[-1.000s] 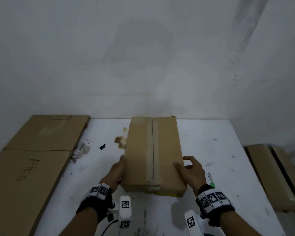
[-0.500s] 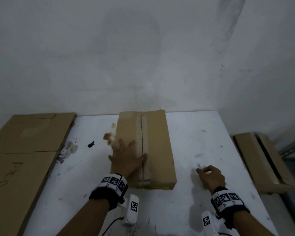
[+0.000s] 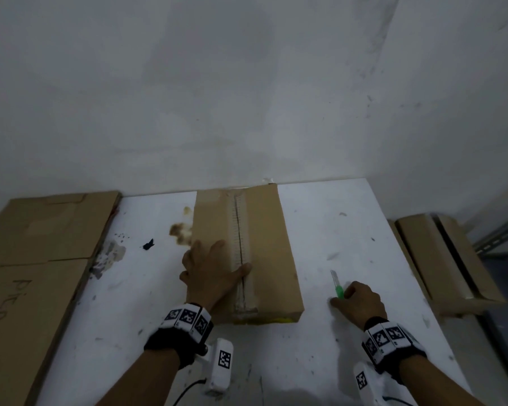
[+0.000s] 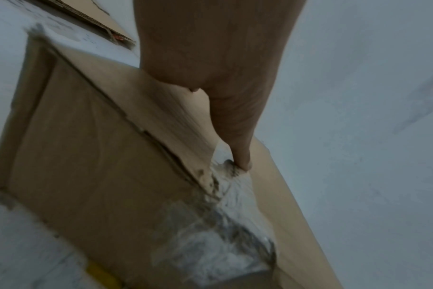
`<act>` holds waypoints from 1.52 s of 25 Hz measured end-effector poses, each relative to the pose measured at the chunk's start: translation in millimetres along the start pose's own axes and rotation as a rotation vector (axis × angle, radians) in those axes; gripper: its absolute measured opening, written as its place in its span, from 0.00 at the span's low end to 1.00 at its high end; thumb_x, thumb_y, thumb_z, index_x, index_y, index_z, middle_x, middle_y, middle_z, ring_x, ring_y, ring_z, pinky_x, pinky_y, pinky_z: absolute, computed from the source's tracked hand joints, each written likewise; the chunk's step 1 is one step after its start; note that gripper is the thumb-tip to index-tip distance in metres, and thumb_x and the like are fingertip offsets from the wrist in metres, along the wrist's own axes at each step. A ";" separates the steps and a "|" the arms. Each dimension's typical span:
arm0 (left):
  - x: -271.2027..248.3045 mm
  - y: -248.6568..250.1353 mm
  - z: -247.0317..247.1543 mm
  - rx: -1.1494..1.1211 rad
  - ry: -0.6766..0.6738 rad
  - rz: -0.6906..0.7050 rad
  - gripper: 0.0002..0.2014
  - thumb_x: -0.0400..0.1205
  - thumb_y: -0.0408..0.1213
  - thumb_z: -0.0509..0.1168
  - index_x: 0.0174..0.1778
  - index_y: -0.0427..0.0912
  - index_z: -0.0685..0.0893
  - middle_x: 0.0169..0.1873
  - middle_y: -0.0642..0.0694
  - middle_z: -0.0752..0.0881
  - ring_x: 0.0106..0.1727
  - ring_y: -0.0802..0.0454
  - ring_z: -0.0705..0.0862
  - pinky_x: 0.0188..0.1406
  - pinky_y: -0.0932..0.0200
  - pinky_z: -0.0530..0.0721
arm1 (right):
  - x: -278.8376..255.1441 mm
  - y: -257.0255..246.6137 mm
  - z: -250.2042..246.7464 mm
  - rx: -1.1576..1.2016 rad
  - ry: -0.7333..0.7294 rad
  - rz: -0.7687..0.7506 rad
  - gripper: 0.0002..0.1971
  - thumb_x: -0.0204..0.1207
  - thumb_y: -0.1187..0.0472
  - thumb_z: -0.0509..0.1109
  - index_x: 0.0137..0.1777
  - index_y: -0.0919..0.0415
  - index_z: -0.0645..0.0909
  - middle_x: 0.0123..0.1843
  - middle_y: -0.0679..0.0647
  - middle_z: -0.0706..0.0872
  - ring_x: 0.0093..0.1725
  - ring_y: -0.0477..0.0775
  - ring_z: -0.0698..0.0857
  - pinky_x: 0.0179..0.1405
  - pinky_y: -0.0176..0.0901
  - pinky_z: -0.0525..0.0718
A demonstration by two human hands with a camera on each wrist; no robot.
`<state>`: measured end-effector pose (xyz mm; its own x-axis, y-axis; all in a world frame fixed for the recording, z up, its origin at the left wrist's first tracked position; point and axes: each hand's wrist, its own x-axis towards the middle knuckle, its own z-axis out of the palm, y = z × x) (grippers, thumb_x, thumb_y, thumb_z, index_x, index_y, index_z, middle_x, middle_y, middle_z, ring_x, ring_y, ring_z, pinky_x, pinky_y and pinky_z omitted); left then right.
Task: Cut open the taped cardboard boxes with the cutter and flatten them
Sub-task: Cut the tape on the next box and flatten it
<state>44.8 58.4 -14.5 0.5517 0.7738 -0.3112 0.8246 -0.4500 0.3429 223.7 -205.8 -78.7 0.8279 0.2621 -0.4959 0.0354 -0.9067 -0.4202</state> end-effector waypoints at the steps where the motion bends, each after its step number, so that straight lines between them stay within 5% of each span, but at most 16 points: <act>1: -4.8 4.4 -0.8 0.018 0.008 -0.004 0.51 0.63 0.82 0.64 0.80 0.63 0.61 0.83 0.42 0.53 0.81 0.33 0.53 0.76 0.29 0.61 | 1.6 -1.8 -0.5 0.010 -0.007 -0.004 0.13 0.72 0.52 0.80 0.40 0.60 0.82 0.36 0.52 0.84 0.35 0.50 0.81 0.32 0.39 0.77; 5: -17.3 17.8 -8.3 0.124 -0.011 -0.006 0.51 0.54 0.83 0.68 0.70 0.58 0.70 0.68 0.44 0.67 0.70 0.37 0.67 0.68 0.37 0.68 | 6.2 -8.5 -3.3 0.042 -0.026 0.022 0.17 0.72 0.53 0.80 0.28 0.61 0.83 0.27 0.54 0.83 0.29 0.53 0.82 0.29 0.38 0.78; 9: -11.3 16.8 -21.1 0.228 -0.122 -0.004 0.43 0.57 0.83 0.67 0.60 0.57 0.72 0.58 0.49 0.72 0.67 0.41 0.70 0.66 0.40 0.69 | 7.4 -12.1 -8.7 0.081 -0.042 0.040 0.24 0.72 0.50 0.80 0.22 0.60 0.76 0.20 0.54 0.77 0.24 0.53 0.78 0.27 0.37 0.74; 13: 10.7 6.5 -31.4 0.093 -0.296 0.054 0.30 0.61 0.72 0.77 0.40 0.50 0.80 0.41 0.53 0.83 0.49 0.49 0.83 0.48 0.54 0.80 | 7.6 -22.7 -19.0 0.272 -0.024 -0.010 0.19 0.74 0.55 0.79 0.27 0.66 0.81 0.27 0.64 0.85 0.29 0.60 0.84 0.36 0.52 0.88; 15: 18.0 5.3 -34.1 0.043 -0.362 0.076 0.27 0.64 0.66 0.79 0.29 0.47 0.76 0.31 0.51 0.80 0.34 0.51 0.81 0.34 0.58 0.75 | 6.0 -40.9 -31.2 0.383 0.041 -0.062 0.15 0.74 0.59 0.78 0.31 0.69 0.82 0.32 0.66 0.89 0.29 0.59 0.86 0.35 0.52 0.89; 17: 25.2 7.7 -36.6 0.041 -0.322 0.079 0.26 0.68 0.63 0.78 0.25 0.48 0.73 0.27 0.52 0.76 0.30 0.52 0.77 0.31 0.60 0.71 | 3.3 -66.3 -44.3 0.449 0.101 -0.145 0.13 0.74 0.60 0.77 0.33 0.67 0.83 0.33 0.62 0.90 0.30 0.57 0.86 0.36 0.51 0.89; 19: 34.1 11.4 -39.4 0.023 -0.230 0.090 0.21 0.70 0.60 0.78 0.27 0.50 0.78 0.32 0.54 0.81 0.36 0.54 0.81 0.37 0.60 0.77 | -0.9 -91.7 -54.0 0.403 0.137 -0.231 0.10 0.72 0.59 0.77 0.35 0.63 0.83 0.33 0.56 0.90 0.34 0.54 0.87 0.37 0.44 0.86; 21: 42.4 16.3 -43.8 -0.010 -0.173 0.078 0.16 0.69 0.58 0.78 0.40 0.54 0.82 0.47 0.54 0.85 0.50 0.53 0.83 0.50 0.55 0.83 | -5.4 -113.8 -59.7 0.307 0.157 -0.302 0.08 0.71 0.59 0.77 0.36 0.60 0.82 0.34 0.52 0.88 0.36 0.49 0.85 0.34 0.36 0.78; 25: 59.3 24.5 -52.3 0.127 -0.138 0.104 0.40 0.69 0.58 0.78 0.76 0.55 0.71 0.75 0.41 0.70 0.75 0.38 0.69 0.68 0.43 0.77 | -11.8 -156.2 -62.8 0.282 0.083 -0.446 0.06 0.71 0.61 0.75 0.36 0.57 0.80 0.34 0.53 0.89 0.36 0.53 0.88 0.42 0.47 0.88; 27: 68.8 27.5 -57.2 0.195 -0.167 0.090 0.52 0.68 0.60 0.79 0.85 0.54 0.59 0.83 0.40 0.57 0.83 0.36 0.58 0.76 0.38 0.68 | -17.0 -176.8 -60.5 0.292 -0.024 -0.491 0.06 0.71 0.62 0.75 0.39 0.56 0.78 0.37 0.55 0.91 0.36 0.57 0.90 0.43 0.53 0.91; 31: 96.2 21.7 -63.3 0.233 -0.241 0.080 0.66 0.63 0.62 0.82 0.89 0.55 0.44 0.87 0.40 0.40 0.87 0.33 0.40 0.82 0.27 0.50 | -15.9 -216.8 -46.5 0.164 -0.039 -0.621 0.07 0.73 0.61 0.72 0.45 0.51 0.75 0.42 0.55 0.89 0.38 0.60 0.88 0.44 0.53 0.89; 38: 124.8 -5.7 -39.0 0.130 -0.376 0.230 0.83 0.42 0.78 0.74 0.84 0.58 0.28 0.85 0.48 0.28 0.85 0.38 0.29 0.85 0.32 0.52 | 9.3 -262.8 -3.8 -0.115 0.008 -0.663 0.11 0.78 0.62 0.68 0.59 0.61 0.75 0.48 0.58 0.83 0.47 0.61 0.82 0.40 0.44 0.76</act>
<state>104.0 174.9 -20.7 0.7098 0.4427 -0.5479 0.6709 -0.6618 0.3344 224.3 33.7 30.1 0.6146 0.7734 -0.1553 0.5966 -0.5845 -0.5499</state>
